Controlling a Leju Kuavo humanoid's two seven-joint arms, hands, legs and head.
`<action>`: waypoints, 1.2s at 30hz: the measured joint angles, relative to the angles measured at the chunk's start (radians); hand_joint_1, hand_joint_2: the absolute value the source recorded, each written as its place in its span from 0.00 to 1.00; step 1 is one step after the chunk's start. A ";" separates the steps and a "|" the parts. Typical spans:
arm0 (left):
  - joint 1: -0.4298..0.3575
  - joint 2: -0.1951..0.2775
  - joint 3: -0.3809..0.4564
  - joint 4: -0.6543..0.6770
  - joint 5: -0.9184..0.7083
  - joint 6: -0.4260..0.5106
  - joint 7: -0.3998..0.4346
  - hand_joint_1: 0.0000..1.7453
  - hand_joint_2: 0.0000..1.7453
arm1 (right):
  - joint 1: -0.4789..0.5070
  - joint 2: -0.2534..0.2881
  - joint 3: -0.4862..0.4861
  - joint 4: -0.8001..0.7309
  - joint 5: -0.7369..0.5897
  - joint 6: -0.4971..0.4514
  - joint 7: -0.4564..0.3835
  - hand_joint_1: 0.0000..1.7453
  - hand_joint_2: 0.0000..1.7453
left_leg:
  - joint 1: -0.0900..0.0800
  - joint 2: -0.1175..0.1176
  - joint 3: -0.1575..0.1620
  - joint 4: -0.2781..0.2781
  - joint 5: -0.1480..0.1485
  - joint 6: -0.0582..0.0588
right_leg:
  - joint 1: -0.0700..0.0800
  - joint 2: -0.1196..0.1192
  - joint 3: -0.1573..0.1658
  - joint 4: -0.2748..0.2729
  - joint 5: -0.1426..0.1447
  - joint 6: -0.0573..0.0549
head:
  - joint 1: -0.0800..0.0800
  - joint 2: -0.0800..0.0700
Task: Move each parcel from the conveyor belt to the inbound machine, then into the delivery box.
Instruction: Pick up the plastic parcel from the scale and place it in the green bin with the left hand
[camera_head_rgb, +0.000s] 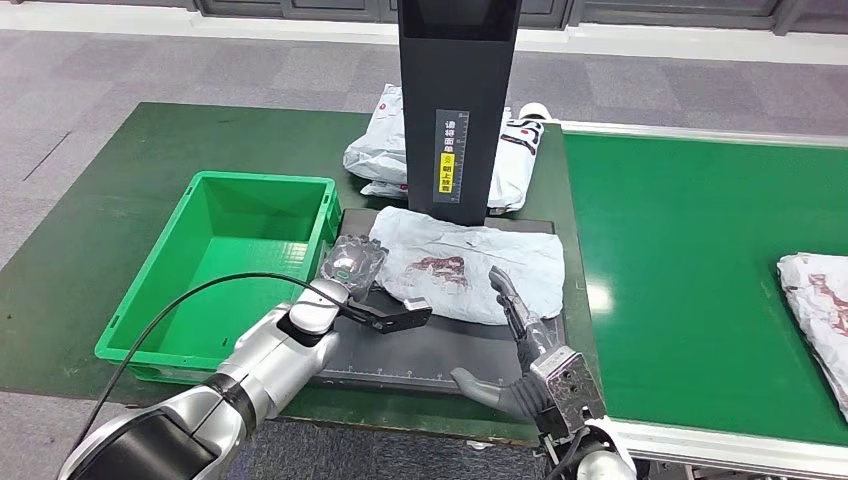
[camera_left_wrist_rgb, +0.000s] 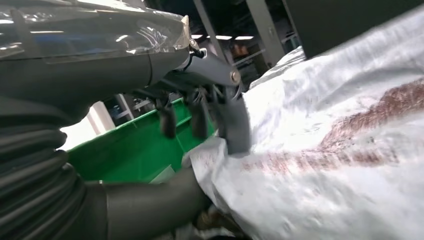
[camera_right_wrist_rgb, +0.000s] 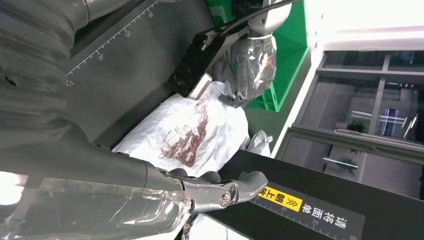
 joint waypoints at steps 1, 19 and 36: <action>0.000 0.000 0.000 0.008 0.003 0.015 0.010 1.00 1.00 | -0.004 0.001 0.001 0.004 0.000 -0.003 0.002 0.00 1.00 | 0.000 0.000 0.000 0.000 0.000 0.000 | 0.000 0.000 0.000 0.000 0.000 0.000 | 0.000 0.000; -0.003 0.008 0.037 0.004 -0.011 0.209 0.088 1.00 1.00 | -0.015 0.006 0.002 0.024 0.001 -0.056 0.011 0.00 1.00 | 0.000 0.000 0.000 0.000 0.000 0.000 | 0.000 0.000 0.000 0.000 0.000 0.000 | 0.000 0.000; 0.095 0.116 0.250 -0.568 -0.002 0.273 0.060 1.00 1.00 | 0.021 0.007 -0.027 0.005 0.004 -0.117 0.017 0.00 1.00 | 0.000 0.000 -0.001 0.000 0.000 0.000 | 0.000 0.000 -0.001 0.000 0.000 0.000 | 0.000 0.000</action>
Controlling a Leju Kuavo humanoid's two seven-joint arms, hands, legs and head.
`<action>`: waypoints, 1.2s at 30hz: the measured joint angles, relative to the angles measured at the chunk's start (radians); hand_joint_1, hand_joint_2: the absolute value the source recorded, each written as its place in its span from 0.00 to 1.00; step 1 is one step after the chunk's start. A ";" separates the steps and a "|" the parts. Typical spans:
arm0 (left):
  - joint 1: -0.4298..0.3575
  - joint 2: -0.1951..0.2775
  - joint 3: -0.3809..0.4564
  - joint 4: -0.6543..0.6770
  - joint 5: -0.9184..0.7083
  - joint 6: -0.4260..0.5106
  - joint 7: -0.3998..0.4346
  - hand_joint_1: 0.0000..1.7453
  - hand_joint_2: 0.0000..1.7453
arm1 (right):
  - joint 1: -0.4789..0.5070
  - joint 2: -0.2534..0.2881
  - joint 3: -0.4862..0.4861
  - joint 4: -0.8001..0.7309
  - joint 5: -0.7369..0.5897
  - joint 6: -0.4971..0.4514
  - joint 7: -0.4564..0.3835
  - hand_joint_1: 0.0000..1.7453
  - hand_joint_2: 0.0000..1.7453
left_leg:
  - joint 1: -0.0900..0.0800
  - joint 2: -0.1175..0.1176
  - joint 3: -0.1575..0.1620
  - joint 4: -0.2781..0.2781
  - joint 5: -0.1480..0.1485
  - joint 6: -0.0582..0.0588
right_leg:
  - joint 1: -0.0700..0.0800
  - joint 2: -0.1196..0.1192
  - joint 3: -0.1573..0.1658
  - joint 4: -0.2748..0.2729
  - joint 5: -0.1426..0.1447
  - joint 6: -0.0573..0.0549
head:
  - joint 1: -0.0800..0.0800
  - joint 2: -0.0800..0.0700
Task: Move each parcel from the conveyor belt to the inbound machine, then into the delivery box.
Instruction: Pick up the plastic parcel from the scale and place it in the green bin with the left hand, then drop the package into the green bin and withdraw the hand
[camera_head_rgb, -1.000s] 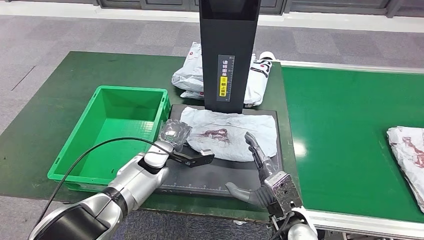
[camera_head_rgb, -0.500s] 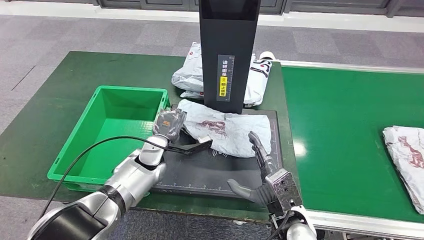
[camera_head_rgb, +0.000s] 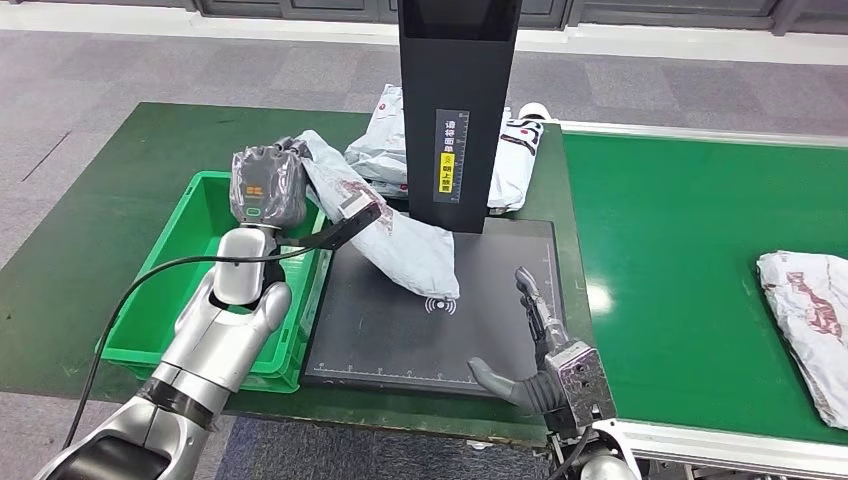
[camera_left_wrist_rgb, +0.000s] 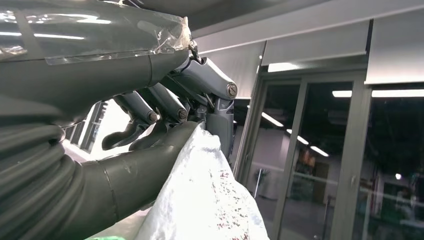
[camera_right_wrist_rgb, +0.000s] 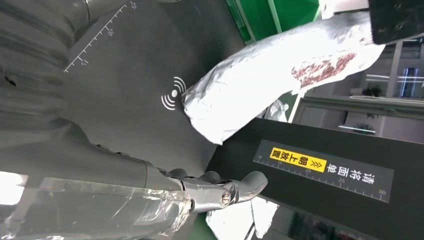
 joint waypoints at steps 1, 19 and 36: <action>0.003 0.002 0.004 -0.011 -0.001 0.005 -0.001 1.00 1.00 | 0.000 0.000 -0.001 -0.001 0.002 -0.003 0.000 0.00 1.00 | 0.000 0.000 0.000 0.000 0.000 0.000 | 0.000 0.000 0.000 0.000 0.000 0.000 | 0.000 0.000; 0.106 0.029 0.169 -0.396 -0.127 0.008 -0.001 1.00 1.00 | 0.027 0.008 -0.052 -0.016 0.020 -0.016 -0.007 0.00 1.00 | 0.000 0.001 -0.001 0.000 0.000 0.000 | 0.000 0.000 -0.001 0.000 0.000 0.000 | 0.000 0.000; 0.114 0.126 0.481 -0.501 -0.022 0.011 -0.019 1.00 1.00 | 0.043 0.007 -0.057 -0.020 0.001 -0.014 -0.008 0.00 1.00 | 0.001 0.002 0.000 0.000 0.000 -0.001 | 0.001 0.002 -0.002 0.001 0.000 -0.001 | 0.000 0.000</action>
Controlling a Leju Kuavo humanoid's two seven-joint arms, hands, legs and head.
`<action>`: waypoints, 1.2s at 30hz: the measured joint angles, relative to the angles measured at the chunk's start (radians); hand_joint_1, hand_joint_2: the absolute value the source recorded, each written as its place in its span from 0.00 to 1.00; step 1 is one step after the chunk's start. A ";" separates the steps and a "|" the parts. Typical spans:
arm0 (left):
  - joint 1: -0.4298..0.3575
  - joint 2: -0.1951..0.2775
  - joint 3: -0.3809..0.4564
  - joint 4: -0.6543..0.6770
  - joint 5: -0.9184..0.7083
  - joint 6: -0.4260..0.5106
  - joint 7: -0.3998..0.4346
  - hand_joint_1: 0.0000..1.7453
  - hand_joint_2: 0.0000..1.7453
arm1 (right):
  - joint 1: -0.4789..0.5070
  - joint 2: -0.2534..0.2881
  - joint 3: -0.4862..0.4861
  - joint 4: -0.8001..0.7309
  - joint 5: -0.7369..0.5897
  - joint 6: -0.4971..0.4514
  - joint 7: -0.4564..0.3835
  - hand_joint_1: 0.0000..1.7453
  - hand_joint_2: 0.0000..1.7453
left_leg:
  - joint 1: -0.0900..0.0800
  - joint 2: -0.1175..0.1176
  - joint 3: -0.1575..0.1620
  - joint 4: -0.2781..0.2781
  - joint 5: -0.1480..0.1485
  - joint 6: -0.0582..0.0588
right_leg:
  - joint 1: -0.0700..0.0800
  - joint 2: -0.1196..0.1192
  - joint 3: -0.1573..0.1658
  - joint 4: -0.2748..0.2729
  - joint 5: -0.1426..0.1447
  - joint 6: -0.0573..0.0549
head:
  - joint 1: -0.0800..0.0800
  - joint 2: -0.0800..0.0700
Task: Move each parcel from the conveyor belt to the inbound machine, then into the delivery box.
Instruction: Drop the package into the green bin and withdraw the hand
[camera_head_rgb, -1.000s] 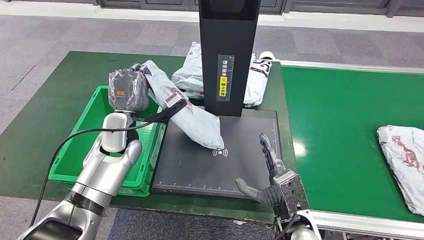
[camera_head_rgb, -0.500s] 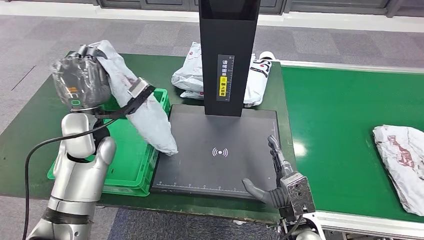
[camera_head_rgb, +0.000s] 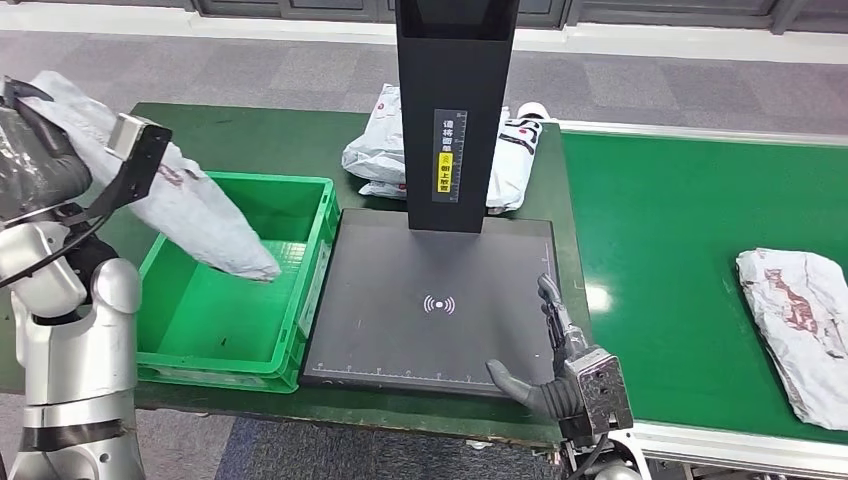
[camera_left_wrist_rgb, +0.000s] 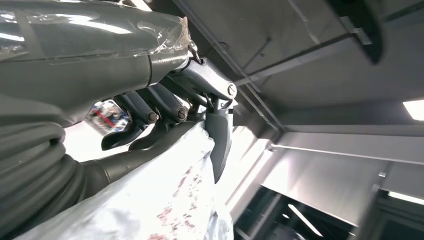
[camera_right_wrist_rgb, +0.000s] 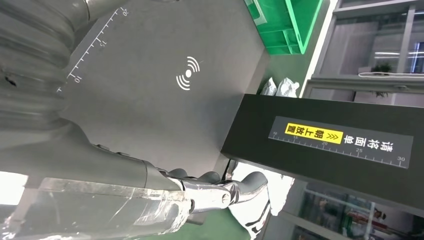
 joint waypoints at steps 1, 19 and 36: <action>0.000 0.008 0.013 0.001 0.009 0.000 -0.003 1.00 1.00 | 0.001 0.000 0.000 -0.001 -0.001 0.000 0.002 0.00 1.00 | 0.000 0.000 0.000 0.000 0.000 0.000 | 0.000 0.000 0.000 0.000 0.000 0.000 | 0.000 0.000; -0.011 0.077 0.075 0.042 0.094 -0.008 -0.023 0.00 0.00 | 0.024 -0.002 -0.001 -0.025 -0.007 -0.002 0.012 0.00 1.00 | 0.000 0.000 0.000 0.000 0.000 0.000 | 0.000 0.000 0.000 0.000 0.000 0.000 | 0.000 0.000; 0.024 0.053 -0.038 0.069 0.188 -0.222 -0.044 0.00 0.00 | 0.050 -0.008 -0.022 -0.058 -0.008 -0.007 0.027 0.00 1.00 | -0.001 0.002 0.000 0.000 0.000 0.000 | 0.000 0.001 -0.001 -0.001 0.001 0.000 | 0.000 0.000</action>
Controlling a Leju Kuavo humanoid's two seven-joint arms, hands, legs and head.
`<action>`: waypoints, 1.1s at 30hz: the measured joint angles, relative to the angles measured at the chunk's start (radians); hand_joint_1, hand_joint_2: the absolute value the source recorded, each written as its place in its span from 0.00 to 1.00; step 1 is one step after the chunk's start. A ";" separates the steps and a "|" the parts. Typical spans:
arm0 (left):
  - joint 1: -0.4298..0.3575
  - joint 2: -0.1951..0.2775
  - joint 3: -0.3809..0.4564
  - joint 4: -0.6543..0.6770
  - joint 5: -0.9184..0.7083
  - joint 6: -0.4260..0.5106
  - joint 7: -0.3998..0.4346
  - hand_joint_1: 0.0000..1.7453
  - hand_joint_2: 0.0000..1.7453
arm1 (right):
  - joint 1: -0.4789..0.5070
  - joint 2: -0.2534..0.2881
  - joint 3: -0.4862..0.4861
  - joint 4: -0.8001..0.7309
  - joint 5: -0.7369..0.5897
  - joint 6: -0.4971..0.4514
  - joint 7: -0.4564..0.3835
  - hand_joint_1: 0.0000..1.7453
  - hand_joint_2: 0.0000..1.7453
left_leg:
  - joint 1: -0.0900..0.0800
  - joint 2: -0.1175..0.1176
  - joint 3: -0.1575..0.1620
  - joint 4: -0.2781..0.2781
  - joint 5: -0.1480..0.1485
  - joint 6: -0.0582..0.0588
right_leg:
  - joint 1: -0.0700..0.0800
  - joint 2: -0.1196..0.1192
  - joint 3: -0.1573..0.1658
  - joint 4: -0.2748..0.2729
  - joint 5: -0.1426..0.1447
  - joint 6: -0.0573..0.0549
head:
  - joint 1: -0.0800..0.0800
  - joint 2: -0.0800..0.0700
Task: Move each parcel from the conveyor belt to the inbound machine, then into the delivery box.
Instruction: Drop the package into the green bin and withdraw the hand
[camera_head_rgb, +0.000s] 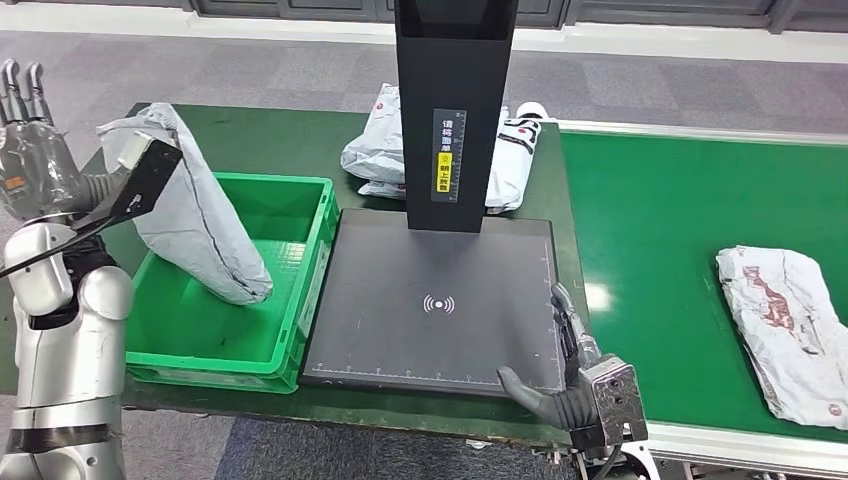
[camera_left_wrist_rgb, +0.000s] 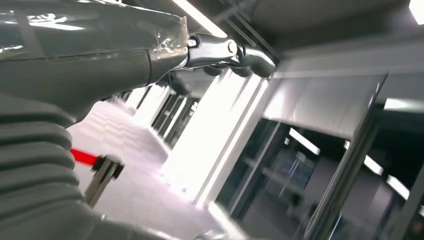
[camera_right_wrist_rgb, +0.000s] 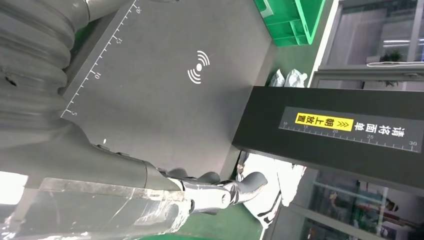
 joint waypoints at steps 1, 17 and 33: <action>0.002 -0.005 -0.020 0.001 -0.012 -0.017 0.004 0.00 0.00 | 0.000 0.000 -0.003 0.000 0.003 0.002 0.000 0.00 1.00 | 0.000 0.000 0.000 0.000 0.000 0.000 | 0.000 0.000 0.000 0.000 0.000 0.000 | 0.000 0.000; -0.013 -0.085 -0.273 0.140 0.069 -0.180 -0.046 0.00 0.00 | -0.001 0.015 -0.059 -0.001 0.026 0.033 0.001 0.00 1.00 | 0.000 0.001 0.000 0.000 0.000 0.000 | 0.000 0.001 0.000 0.000 0.000 0.000 | 0.000 0.000; 0.001 -0.107 -0.291 0.145 0.244 -0.153 -0.109 0.00 0.75 | -0.002 0.015 -0.087 -0.001 0.075 0.009 0.004 0.00 1.00 | 0.000 0.001 0.000 0.000 0.000 0.000 | 0.000 0.000 0.000 0.000 0.000 0.000 | 0.000 0.000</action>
